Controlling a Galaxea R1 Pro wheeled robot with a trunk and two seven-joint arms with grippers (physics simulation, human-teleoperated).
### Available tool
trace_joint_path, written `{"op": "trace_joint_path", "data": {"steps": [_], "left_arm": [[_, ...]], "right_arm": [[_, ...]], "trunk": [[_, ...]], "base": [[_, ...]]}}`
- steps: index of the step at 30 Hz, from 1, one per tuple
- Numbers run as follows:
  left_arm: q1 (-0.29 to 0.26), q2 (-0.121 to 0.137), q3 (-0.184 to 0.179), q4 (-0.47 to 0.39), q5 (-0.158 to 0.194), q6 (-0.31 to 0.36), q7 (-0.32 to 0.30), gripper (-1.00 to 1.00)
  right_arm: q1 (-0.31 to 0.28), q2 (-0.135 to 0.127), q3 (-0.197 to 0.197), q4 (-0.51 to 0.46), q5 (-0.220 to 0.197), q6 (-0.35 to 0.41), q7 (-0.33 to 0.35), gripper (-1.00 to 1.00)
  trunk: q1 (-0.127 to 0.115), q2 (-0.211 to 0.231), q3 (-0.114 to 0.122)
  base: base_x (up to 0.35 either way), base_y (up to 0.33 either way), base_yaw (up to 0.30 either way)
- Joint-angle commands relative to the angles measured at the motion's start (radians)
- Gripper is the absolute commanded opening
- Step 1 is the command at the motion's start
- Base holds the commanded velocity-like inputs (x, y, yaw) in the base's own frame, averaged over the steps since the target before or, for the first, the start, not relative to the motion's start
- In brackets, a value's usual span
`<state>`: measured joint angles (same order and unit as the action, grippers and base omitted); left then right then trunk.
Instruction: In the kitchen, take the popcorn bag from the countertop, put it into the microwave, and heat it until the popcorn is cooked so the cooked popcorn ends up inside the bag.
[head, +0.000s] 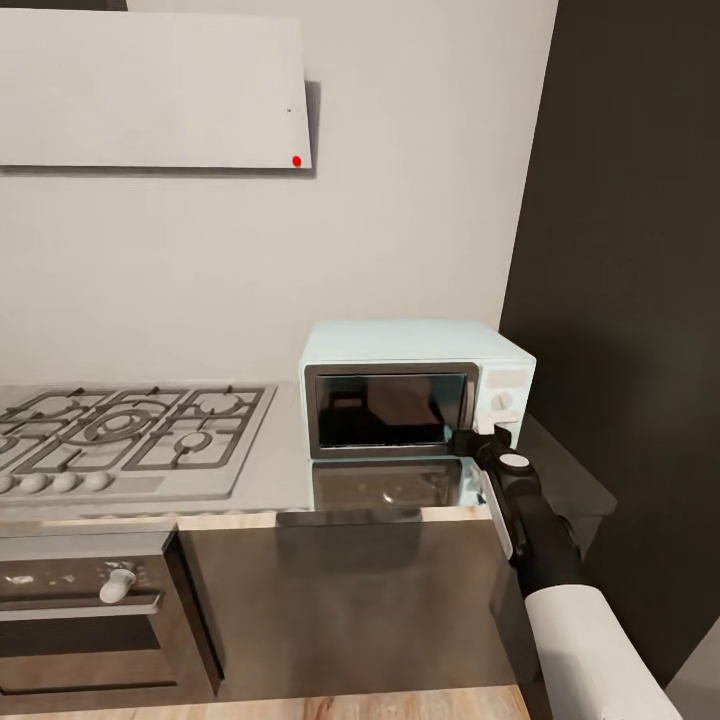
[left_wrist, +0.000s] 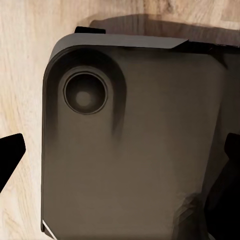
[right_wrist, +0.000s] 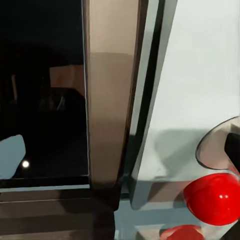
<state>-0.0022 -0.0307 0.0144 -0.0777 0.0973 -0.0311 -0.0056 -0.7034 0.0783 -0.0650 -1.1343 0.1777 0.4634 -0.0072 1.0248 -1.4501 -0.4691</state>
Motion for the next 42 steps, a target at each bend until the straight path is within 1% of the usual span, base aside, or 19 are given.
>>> {"op": "trace_joint_path", "data": {"steps": [1,18,24,42], "left_arm": [[-0.001,0.0,0.0,0.001,0.01,-0.003,-0.001,1.0],[-0.001,0.0,0.0,0.001,0.011,-0.003,0.0,1.0],[-0.001,-0.002,0.003,0.001,0.012,-0.003,0.002,1.0],[-0.001,-0.001,0.005,0.001,0.012,-0.003,0.004,1.0]], "right_arm": [[-0.019,0.002,-0.001,0.024,-0.002,-0.004,0.006,-1.0],[-0.019,0.002,0.002,0.024,-0.003,0.007,0.008,-1.0],[-0.019,0.001,0.002,0.024,-0.003,0.006,0.006,-1.0],[-0.019,0.001,0.002,0.024,-0.001,0.006,0.006,-1.0]], "trunk": [[0.0,0.0,-0.001],[0.0,0.0,-0.001],[0.0,0.0,-0.001],[0.0,0.0,-0.001]], "base": [[0.0,0.0,0.0],[0.0,0.0,0.0],[-0.163,0.0,0.0],[-0.02,0.0,0.0]]}}
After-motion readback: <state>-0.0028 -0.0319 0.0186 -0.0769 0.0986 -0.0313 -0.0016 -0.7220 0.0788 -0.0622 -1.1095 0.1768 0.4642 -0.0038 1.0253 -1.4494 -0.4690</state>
